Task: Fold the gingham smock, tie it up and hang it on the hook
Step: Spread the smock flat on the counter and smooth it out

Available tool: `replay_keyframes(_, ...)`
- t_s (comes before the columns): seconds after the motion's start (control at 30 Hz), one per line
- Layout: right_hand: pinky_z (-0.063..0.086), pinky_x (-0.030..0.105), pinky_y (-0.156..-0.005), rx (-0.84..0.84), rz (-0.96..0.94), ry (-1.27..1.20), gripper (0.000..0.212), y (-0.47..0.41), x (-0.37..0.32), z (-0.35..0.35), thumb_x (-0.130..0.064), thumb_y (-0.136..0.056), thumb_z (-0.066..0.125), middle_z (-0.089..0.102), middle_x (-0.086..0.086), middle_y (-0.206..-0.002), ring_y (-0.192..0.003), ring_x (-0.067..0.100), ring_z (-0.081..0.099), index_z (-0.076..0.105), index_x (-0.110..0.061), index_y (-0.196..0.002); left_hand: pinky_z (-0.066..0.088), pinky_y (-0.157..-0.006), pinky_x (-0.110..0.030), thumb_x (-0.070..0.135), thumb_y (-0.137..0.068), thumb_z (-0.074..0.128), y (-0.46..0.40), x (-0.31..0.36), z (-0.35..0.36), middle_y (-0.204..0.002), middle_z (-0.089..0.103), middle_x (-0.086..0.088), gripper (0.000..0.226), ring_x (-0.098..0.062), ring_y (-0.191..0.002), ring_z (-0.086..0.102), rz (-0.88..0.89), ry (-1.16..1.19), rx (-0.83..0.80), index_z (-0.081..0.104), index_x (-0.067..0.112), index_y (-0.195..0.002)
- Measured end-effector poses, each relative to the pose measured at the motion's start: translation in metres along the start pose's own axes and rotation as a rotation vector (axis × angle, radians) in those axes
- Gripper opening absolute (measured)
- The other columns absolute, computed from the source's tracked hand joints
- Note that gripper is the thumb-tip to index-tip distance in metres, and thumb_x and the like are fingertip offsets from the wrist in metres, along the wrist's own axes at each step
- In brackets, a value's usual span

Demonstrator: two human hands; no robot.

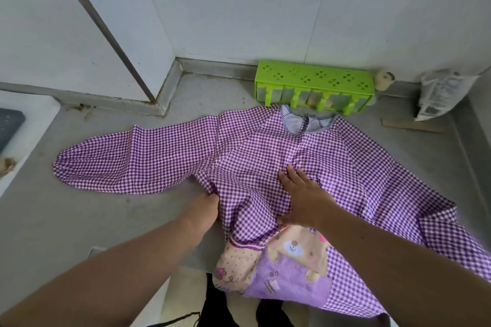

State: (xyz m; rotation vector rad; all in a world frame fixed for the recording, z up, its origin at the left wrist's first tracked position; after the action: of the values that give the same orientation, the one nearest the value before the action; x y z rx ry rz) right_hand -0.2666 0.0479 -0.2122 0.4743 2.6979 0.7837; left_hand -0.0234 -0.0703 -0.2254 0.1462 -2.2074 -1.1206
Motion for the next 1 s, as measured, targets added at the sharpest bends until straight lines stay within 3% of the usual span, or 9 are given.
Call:
replay_keyframes(0.07, 0.005, 0.049, -0.127, 0.001, -0.017, -0.001, 0.131, 0.002, 0.003, -0.002, -0.069, -0.077, 0.076, -0.022, -0.001, -0.172, -0.16, 0.023, -0.014, -0.012, -0.028, -0.165, 0.059, -0.076, -0.034, 0.044, -0.106, 0.039, 0.006, -0.011, -0.005, -0.092, 0.073, -0.01, 0.041, -0.023, -0.08, 0.07, -0.089, 0.241, 0.021, 0.071, 0.019, -0.111)
replay_keyframes(0.17, 0.011, 0.053, -0.127, -0.002, 0.015, -0.01, 0.131, 0.005, 0.009, -0.007, -0.068, -0.076, 0.078, -0.023, 0.001, -0.172, -0.16, 0.026, -0.013, -0.011, -0.03, -0.165, 0.057, -0.1, -0.049, 0.035, -0.111, 0.04, 0.02, -0.016, -0.021, -0.111, 0.066, -0.034, 0.044, -0.048, -0.112, 0.068, -0.123, 0.332, 0.039, 0.064, 0.001, -0.126)
replay_keyframes(0.2, 0.015, 0.055, -0.126, 0.008, 0.043, -0.014, 0.132, 0.007, 0.011, -0.009, -0.069, -0.075, 0.078, -0.023, 0.001, -0.172, -0.16, 0.028, -0.013, -0.012, -0.029, -0.165, 0.06, -0.093, -0.047, 0.036, -0.11, 0.043, 0.019, -0.021, -0.025, -0.1, 0.067, -0.035, 0.044, -0.047, -0.1, 0.072, -0.118, 0.276, 0.018, 0.066, 0.0, -0.119)
replay_keyframes(0.27, 0.023, 0.055, -0.124, 0.063, 0.131, 0.031, 0.131, 0.018, 0.009, -0.018, -0.068, -0.078, 0.076, -0.017, 0.004, -0.171, -0.16, 0.032, -0.006, -0.012, -0.025, -0.164, 0.051, -0.059, -0.033, 0.033, -0.106, 0.055, 0.02, -0.027, -0.031, -0.069, 0.062, -0.015, 0.03, -0.025, -0.061, 0.06, -0.108, 0.124, -0.033, 0.064, 0.008, -0.092)
replay_keyframes(0.37, 0.047, 0.044, -0.103, 0.237, 0.218, 0.14, 0.086, 0.04, -0.012, -0.028, -0.044, -0.093, 0.066, 0.029, 0.012, -0.148, -0.135, 0.03, 0.04, 0.018, -0.013, -0.158, 0.045, -0.056, -0.031, 0.009, -0.1, 0.06, 0.021, -0.033, -0.024, -0.081, 0.061, -0.012, 0.012, -0.019, -0.065, 0.054, -0.125, 0.066, -0.145, 0.061, 0.006, -0.089)
replay_keyframes(0.47, 0.054, 0.042, -0.097, 0.191, 0.293, 0.056, 0.062, 0.051, -0.028, -0.002, -0.021, -0.098, 0.05, 0.037, 0.014, -0.139, -0.126, 0.031, 0.048, 0.025, -0.004, -0.152, 0.048, -0.058, -0.024, -0.005, -0.091, 0.059, 0.035, -0.015, -0.019, -0.078, 0.059, -0.006, 0.02, -0.015, -0.068, 0.053, 0.046, -0.16, -0.296, 0.056, 0.011, -0.079)
replay_keyframes(0.67, 0.015, 0.055, -0.127, -0.077, 0.28, -0.075, 0.144, 0.049, -0.04, 0.041, -0.088, -0.073, 0.06, -0.027, 0.015, -0.169, -0.158, 0.041, -0.014, -0.019, -0.004, -0.161, 0.059, -0.078, -0.029, 0.012, -0.094, 0.068, 0.052, -0.007, -0.015, -0.104, 0.07, 0.006, 0.039, -0.01, -0.089, 0.066, 0.228, -0.465, -0.472, 0.062, 0.034, -0.125)
replay_keyframes(0.77, 0.015, 0.056, -0.128, -0.093, 0.279, -0.042, 0.15, 0.048, -0.035, 0.046, -0.086, -0.069, 0.067, -0.033, 0.012, -0.167, -0.158, 0.038, -0.017, -0.021, -0.005, -0.16, 0.062, -0.097, -0.042, 0.021, -0.097, 0.067, 0.051, -0.008, -0.014, -0.101, 0.076, 0.005, 0.026, -0.012, -0.089, 0.071, 0.252, -0.395, -0.497, 0.065, 0.031, -0.12)
replay_keyframes(1.0, 0.015, 0.055, -0.128, -0.089, 0.238, 0.037, 0.151, 0.045, -0.034, 0.036, -0.087, -0.066, 0.067, -0.025, 0.016, -0.169, -0.158, 0.039, -0.013, -0.018, -0.007, -0.162, 0.042, -0.118, -0.046, 0.054, -0.101, 0.06, 0.052, -0.019, -0.029, -0.148, 0.058, 0.016, 0.041, -0.015, -0.132, 0.056, 0.255, -0.242, -0.505, 0.053, 0.053, -0.141)
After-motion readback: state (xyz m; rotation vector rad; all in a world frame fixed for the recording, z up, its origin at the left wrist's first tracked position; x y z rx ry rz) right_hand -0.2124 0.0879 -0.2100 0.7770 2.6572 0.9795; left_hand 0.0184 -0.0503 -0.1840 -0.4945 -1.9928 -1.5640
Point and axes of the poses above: each hand's wrist, its own y-axis away from the middle knuckle, its own z-axis out of the palm, x = y × z, the point moved 9 cm from there along -y, towards the middle knuckle
